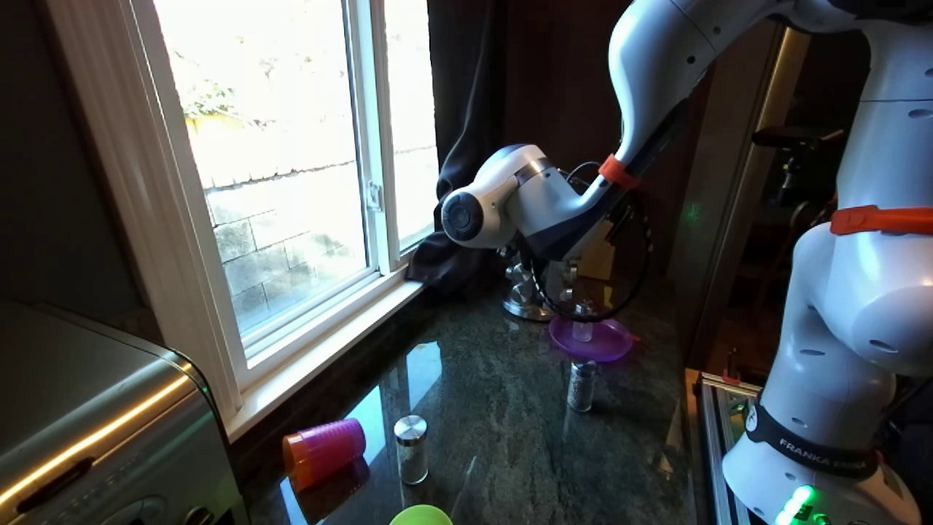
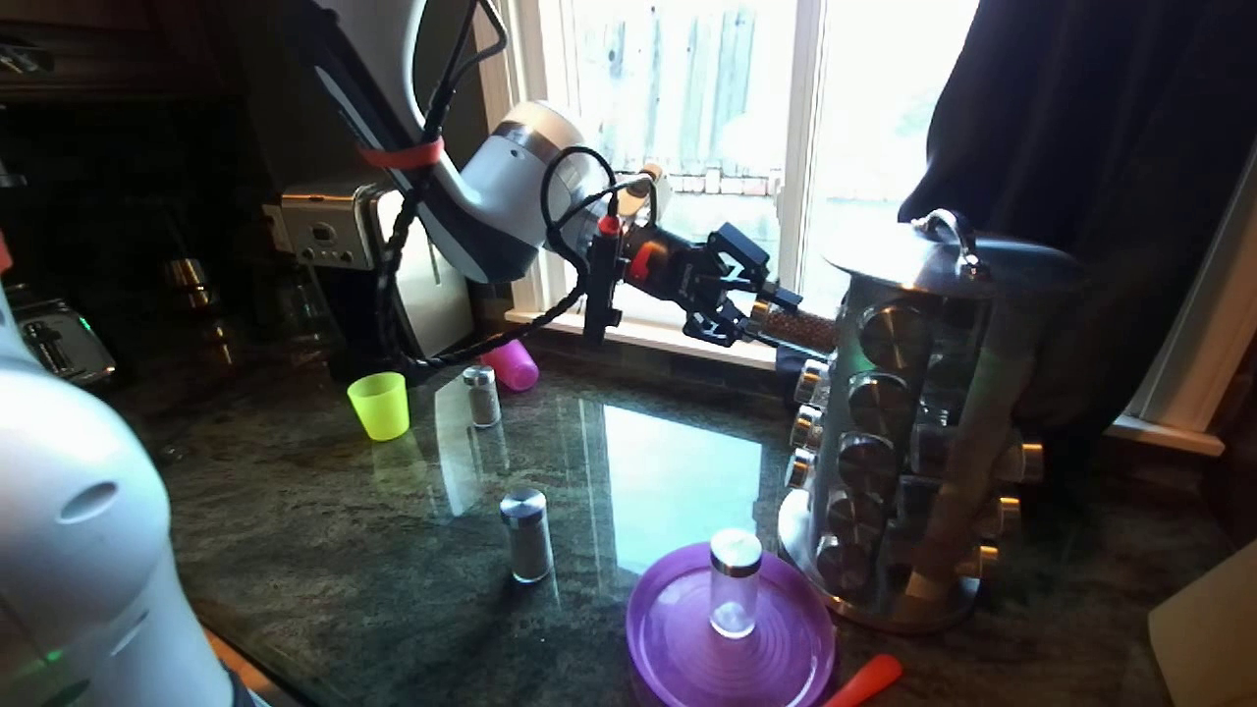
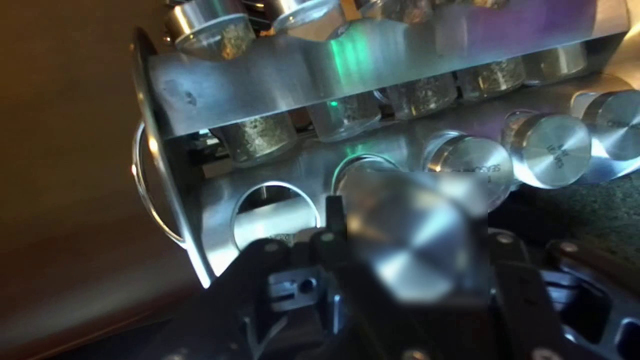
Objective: Put the spice bottle on the rack
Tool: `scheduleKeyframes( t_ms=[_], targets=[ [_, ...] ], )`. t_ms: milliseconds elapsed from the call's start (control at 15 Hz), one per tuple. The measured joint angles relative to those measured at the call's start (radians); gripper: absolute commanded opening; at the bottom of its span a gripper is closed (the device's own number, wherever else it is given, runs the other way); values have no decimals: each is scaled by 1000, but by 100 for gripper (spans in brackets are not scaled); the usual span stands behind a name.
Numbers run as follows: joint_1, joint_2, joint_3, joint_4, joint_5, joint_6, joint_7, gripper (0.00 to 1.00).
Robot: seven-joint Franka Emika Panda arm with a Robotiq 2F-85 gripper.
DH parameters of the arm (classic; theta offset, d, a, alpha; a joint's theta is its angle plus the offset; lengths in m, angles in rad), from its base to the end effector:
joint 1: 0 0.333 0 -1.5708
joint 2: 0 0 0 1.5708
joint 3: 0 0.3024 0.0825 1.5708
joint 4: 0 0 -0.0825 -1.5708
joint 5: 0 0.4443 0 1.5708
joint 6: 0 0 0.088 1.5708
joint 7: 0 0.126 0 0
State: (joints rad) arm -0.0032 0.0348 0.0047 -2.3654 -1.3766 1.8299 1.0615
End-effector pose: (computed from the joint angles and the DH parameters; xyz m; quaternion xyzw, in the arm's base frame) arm 0.5191 -0.0966 0.2609 0.8058 -0.0909 0.0881 0.5785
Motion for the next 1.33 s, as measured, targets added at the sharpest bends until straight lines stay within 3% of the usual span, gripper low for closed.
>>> scheduleKeyframes(
  t_ms=[533,1133,1200,1333],
  targets=[
    [11,11,8,-1,-1,-24,19,24],
    [8,30,5,-23,-100,-23,17,24],
    [8,32,4,-24,-108,-23,17,49],
    [8,34,3,-24,-114,-23,17,49]
  ],
)
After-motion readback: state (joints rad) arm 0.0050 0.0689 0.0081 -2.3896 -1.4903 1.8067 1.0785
